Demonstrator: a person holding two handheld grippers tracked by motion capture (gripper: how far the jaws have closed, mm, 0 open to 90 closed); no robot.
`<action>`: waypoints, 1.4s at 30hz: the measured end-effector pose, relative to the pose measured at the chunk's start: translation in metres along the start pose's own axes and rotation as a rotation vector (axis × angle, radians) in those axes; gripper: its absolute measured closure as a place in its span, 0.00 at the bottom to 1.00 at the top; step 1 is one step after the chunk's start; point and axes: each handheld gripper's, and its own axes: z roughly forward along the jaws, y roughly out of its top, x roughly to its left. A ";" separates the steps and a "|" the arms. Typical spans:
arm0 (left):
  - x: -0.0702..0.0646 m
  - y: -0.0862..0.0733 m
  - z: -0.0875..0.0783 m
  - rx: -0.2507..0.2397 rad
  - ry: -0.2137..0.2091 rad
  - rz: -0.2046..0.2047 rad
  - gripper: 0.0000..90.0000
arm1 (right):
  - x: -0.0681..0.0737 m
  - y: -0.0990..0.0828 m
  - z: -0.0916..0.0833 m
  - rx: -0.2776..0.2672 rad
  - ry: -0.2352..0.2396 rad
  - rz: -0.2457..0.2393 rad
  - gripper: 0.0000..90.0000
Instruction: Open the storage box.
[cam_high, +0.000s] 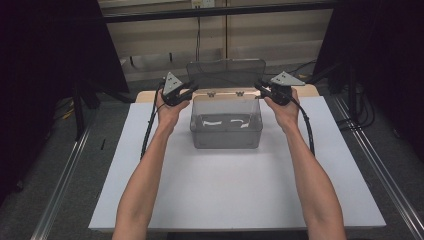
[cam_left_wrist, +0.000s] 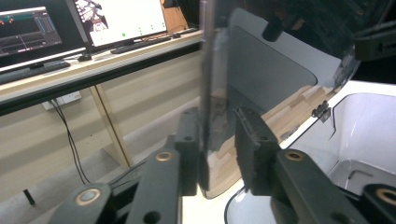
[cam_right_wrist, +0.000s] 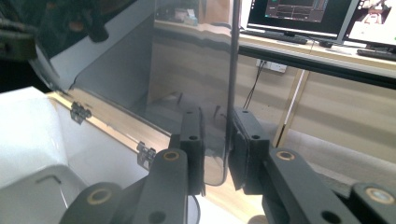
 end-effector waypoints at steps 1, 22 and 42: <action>0.001 0.000 0.000 -0.001 -0.002 -0.008 0.78 | 0.000 0.000 0.001 -0.003 -0.003 0.006 0.84; 0.007 -0.007 0.007 0.023 -0.002 -0.089 0.78 | 0.000 -0.002 0.011 0.005 -0.024 0.052 0.82; 0.008 -0.014 0.011 0.062 0.000 -0.101 0.77 | 0.000 -0.009 0.019 0.028 -0.034 0.069 0.79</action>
